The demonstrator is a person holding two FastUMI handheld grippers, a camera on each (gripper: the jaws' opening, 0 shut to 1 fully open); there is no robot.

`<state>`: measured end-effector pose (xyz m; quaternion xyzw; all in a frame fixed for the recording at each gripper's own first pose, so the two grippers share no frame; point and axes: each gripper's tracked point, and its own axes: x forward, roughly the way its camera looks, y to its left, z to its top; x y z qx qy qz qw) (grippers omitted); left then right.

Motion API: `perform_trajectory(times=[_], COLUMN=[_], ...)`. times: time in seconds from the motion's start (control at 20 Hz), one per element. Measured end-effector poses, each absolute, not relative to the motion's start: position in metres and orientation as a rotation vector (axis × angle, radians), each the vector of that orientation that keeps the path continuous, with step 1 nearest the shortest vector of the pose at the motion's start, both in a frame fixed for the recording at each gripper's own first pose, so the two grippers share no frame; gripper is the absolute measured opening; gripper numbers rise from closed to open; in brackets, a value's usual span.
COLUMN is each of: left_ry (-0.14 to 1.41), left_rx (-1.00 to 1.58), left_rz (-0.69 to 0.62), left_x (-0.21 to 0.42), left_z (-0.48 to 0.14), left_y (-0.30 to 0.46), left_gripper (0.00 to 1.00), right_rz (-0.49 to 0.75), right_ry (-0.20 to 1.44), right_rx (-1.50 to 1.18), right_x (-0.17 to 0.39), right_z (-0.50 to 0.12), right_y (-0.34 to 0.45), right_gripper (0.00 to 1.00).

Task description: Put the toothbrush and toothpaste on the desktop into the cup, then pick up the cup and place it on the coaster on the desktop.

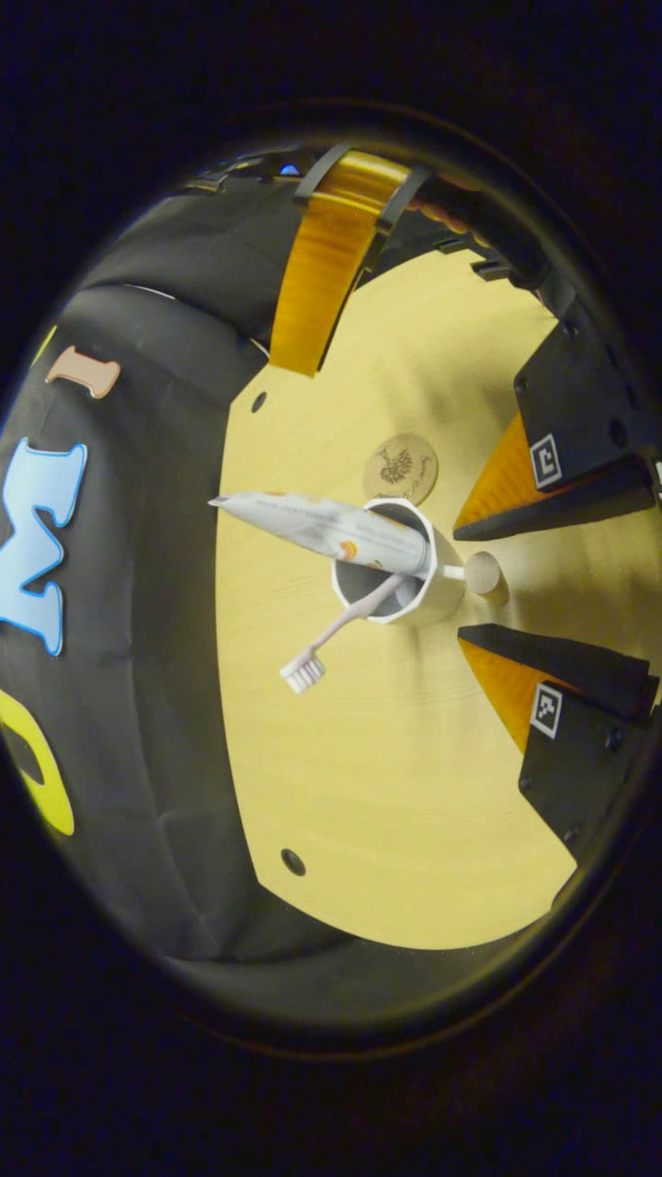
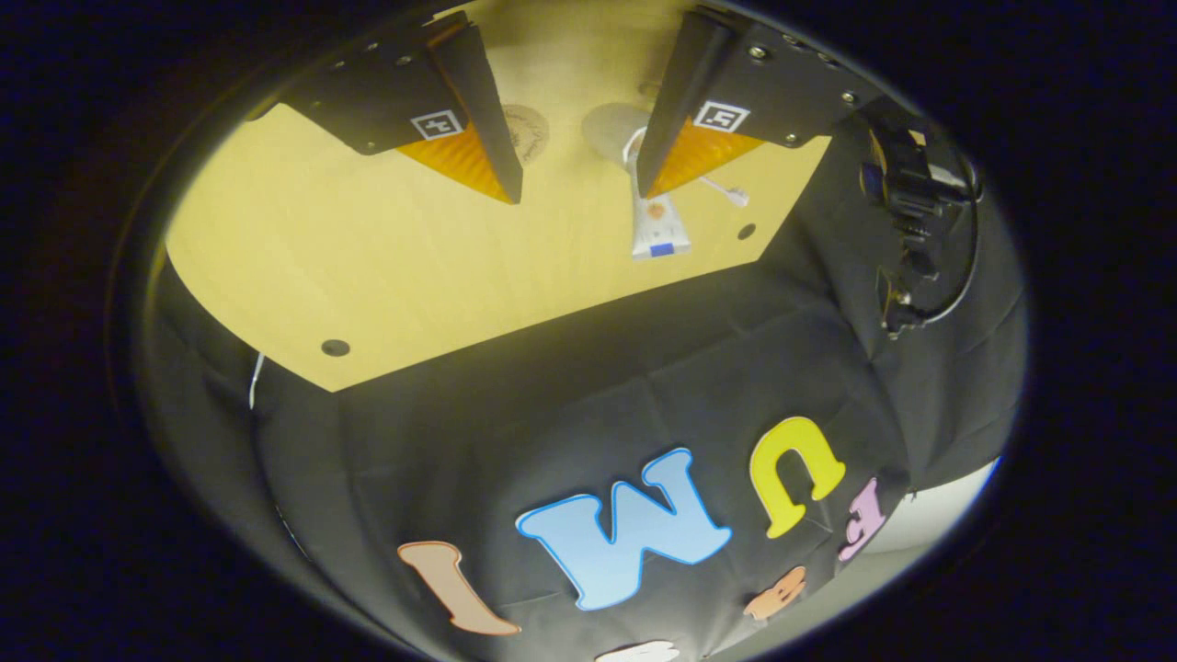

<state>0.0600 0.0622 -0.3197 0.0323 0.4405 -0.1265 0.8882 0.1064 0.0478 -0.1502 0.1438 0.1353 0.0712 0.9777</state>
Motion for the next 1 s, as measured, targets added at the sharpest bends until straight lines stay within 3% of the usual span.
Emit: perform_trajectory(times=[0.3,0.55,0.6,0.75,0.85,0.9,1.0], left_ry=[1.057,1.160,1.181,1.192,1.183,1.180,1.171], left_rx=[0.153,0.222,0.232,0.236,0.241,0.237,0.224], left_rz=[-0.277,-0.285,-0.282,-0.281,-0.281,-0.281,-0.281], left_x=[0.072,0.078,0.077,0.080,0.081,0.082,0.083], left_z=[-0.352,-0.367,-0.370,-0.373,-0.372,-0.372,-0.372], left_y=[0.058,0.055,0.054,0.050,0.052,0.050,0.048], left_gripper=[0.64,0.60,0.44,0.41,0.33,0.39,0.34], right_rz=[0.091,0.061,0.057,0.045,0.033,0.029,0.021], right_ry=[0.298,0.316,0.321,0.334,0.342,0.346,0.355], right_rx=[0.333,0.352,0.358,0.370,0.372,0.375,0.385], right_x=[0.090,0.090,0.090,0.091,0.092,0.093,0.094], right_z=[-0.161,-0.165,-0.167,-0.170,-0.172,-0.173,-0.177], right_y=[0.025,0.013,0.011,0.005,-0.001,-0.003,-0.007], right_gripper=[0.76,0.76,0.76,0.76,0.76,0.76,0.76])
